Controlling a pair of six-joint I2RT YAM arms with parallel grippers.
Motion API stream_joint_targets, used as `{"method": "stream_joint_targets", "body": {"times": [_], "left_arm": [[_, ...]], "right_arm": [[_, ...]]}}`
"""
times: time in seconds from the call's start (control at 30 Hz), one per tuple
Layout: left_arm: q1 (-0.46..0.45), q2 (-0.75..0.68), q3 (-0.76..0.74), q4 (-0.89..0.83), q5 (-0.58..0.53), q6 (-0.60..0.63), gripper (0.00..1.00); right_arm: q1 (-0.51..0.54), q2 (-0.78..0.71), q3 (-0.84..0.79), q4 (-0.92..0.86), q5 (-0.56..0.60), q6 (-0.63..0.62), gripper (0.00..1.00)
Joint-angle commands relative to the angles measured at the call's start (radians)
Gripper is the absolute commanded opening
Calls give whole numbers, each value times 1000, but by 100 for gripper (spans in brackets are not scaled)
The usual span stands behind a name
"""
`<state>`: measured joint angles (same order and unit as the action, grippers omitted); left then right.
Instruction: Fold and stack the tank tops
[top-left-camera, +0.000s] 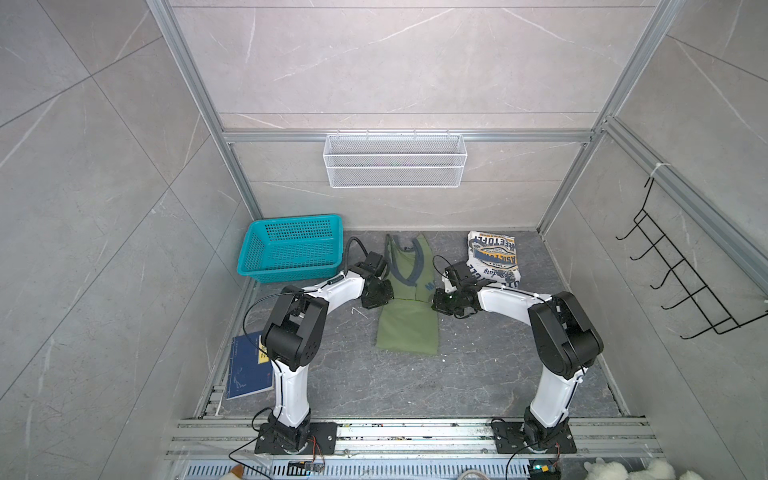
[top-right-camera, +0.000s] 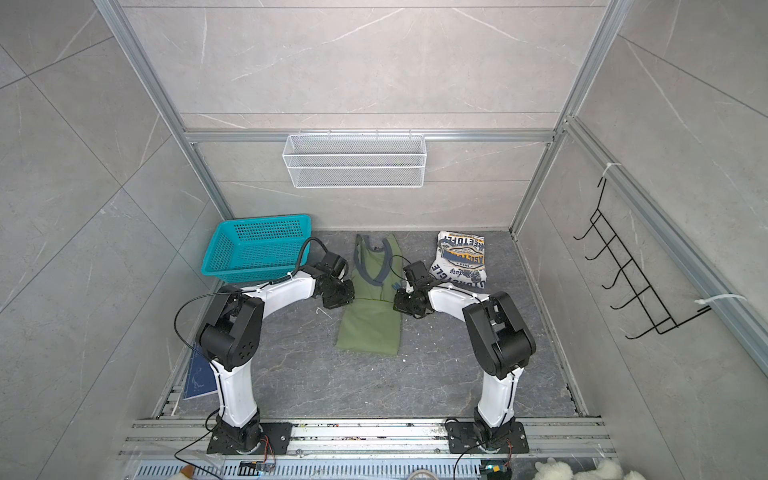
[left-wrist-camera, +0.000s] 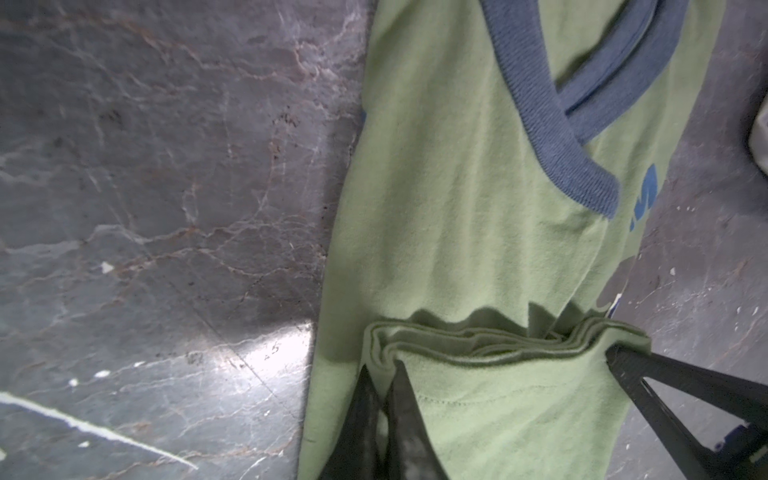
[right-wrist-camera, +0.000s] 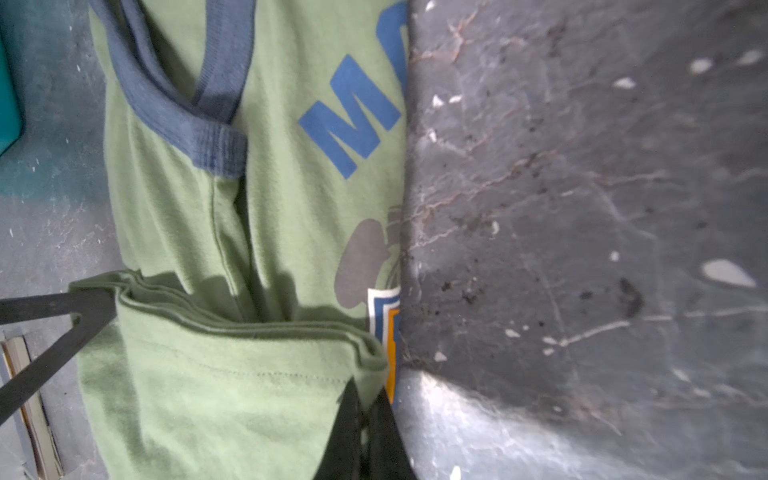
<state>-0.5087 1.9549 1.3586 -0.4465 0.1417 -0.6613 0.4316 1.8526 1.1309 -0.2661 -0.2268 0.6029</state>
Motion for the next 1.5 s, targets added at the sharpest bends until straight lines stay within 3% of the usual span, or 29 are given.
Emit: {"method": "stream_joint_targets", "body": {"times": [0.0,0.73,1.2,1.33,1.4,1.47], "left_arm": [[0,-52,28,-10,-5,14,5],[40,-66,99,97,-65,9,1],[70,161,266,58,-20,26,8],[74,198,285,49,-25,30,17],[80,208,295,41,-26,35,20],[82,205,305,24,-36,44,28]], "right_arm": [[4,-64,38,-54,51,-31,4],[3,13,291,-140,147,-75,2],[-14,175,431,-157,196,-93,1],[-18,195,440,-155,218,-93,1],[-20,207,447,-159,218,-94,10],[-21,214,460,-172,224,-100,30]]}}
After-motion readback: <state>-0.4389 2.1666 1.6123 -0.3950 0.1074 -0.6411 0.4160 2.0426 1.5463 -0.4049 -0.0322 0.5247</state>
